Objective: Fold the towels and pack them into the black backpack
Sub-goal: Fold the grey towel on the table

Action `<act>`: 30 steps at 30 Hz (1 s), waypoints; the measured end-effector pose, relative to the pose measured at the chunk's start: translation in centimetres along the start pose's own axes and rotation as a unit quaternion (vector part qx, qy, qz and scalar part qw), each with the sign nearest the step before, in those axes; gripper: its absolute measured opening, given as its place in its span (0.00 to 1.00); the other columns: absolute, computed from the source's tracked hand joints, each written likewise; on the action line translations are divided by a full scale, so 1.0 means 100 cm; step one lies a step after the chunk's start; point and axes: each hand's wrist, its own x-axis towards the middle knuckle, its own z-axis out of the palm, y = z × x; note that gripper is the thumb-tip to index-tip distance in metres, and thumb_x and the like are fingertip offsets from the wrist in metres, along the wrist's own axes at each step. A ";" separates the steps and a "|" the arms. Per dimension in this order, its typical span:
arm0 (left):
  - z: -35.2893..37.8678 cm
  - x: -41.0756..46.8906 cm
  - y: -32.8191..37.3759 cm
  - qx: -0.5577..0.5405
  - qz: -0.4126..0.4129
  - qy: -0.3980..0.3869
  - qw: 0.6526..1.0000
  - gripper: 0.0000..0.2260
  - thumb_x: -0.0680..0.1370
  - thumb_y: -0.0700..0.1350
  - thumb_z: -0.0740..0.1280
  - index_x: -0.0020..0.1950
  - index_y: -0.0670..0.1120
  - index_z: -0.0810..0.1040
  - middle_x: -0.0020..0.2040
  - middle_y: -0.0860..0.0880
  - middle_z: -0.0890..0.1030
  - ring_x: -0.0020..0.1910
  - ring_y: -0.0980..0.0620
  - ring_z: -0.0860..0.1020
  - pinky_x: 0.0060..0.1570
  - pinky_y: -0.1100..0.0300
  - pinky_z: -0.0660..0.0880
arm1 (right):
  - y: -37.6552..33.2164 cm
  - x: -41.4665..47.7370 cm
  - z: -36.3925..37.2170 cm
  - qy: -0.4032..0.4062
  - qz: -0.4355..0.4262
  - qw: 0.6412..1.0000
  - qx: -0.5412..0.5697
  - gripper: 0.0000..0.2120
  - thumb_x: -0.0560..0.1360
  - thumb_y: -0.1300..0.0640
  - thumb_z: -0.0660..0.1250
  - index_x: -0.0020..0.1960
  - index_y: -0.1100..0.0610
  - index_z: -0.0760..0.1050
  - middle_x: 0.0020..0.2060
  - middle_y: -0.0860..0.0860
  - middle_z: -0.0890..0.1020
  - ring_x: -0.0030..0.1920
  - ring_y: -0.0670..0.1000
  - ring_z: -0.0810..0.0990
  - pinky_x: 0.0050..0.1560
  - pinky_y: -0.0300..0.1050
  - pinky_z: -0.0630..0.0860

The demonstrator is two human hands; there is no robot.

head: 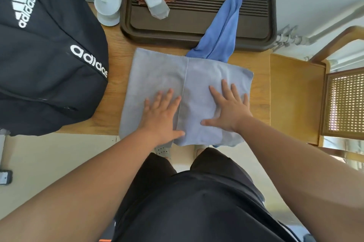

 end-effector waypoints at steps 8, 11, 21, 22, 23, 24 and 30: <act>0.013 0.010 0.015 0.018 -0.044 -0.044 0.998 0.54 0.72 0.73 0.63 0.79 0.52 0.28 0.76 0.51 0.22 0.76 0.44 0.26 0.74 0.29 0.41 | 0.032 0.014 -0.002 -0.029 -0.079 0.993 -0.086 0.69 0.57 0.23 0.71 0.76 0.39 0.24 0.76 0.51 0.24 0.76 0.61 0.25 0.76 0.70 0.37; 0.010 0.016 0.024 -0.007 -0.071 -0.042 0.997 0.50 0.74 0.74 0.57 0.79 0.53 0.28 0.77 0.52 0.23 0.77 0.44 0.27 0.73 0.28 0.42 | 0.040 0.021 -0.009 -0.030 -0.097 0.990 -0.099 0.67 0.57 0.22 0.70 0.76 0.37 0.25 0.76 0.51 0.25 0.77 0.61 0.26 0.76 0.68 0.37; 0.007 -0.006 0.033 -0.068 -0.080 0.157 0.982 0.23 0.72 0.65 0.70 0.55 0.49 0.72 0.60 0.46 0.73 0.60 0.43 0.71 0.58 0.48 0.70 | -0.023 0.033 -0.038 0.141 -0.135 0.980 0.050 0.28 0.76 0.36 0.65 0.72 0.46 0.71 0.69 0.49 0.71 0.69 0.56 0.67 0.68 0.52 0.65; 0.009 -0.011 0.033 -0.070 -0.084 0.163 0.981 0.22 0.72 0.65 0.70 0.48 0.49 0.69 0.52 0.49 0.74 0.54 0.45 0.72 0.52 0.50 0.71 | -0.034 0.037 -0.039 0.119 -0.140 0.981 0.063 0.28 0.76 0.36 0.65 0.73 0.46 0.70 0.69 0.49 0.71 0.69 0.56 0.66 0.69 0.53 0.65; 0.011 -0.016 0.034 -0.071 -0.088 0.150 0.982 0.22 0.72 0.65 0.70 0.45 0.50 0.67 0.47 0.50 0.73 0.49 0.47 0.71 0.48 0.52 0.71 | -0.045 0.041 -0.040 0.096 -0.138 0.983 0.076 0.29 0.76 0.36 0.64 0.74 0.46 0.68 0.71 0.49 0.70 0.71 0.56 0.65 0.71 0.54 0.65; 0.014 -0.020 0.034 -0.068 -0.092 0.128 0.985 0.22 0.71 0.66 0.70 0.43 0.50 0.65 0.44 0.51 0.71 0.47 0.49 0.70 0.46 0.53 0.70 | -0.054 0.045 -0.041 0.074 -0.130 0.985 0.087 0.30 0.77 0.36 0.64 0.76 0.45 0.66 0.72 0.49 0.69 0.73 0.57 0.64 0.72 0.55 0.64; 0.034 -0.033 0.020 -0.034 -0.081 0.076 0.993 0.14 0.73 0.57 0.70 0.47 0.49 0.71 0.46 0.51 0.71 0.50 0.48 0.72 0.44 0.54 0.69 | -0.081 0.055 -0.048 0.014 -0.094 0.994 0.054 0.31 0.77 0.37 0.64 0.77 0.44 0.63 0.77 0.48 0.62 0.76 0.58 0.58 0.72 0.58 0.60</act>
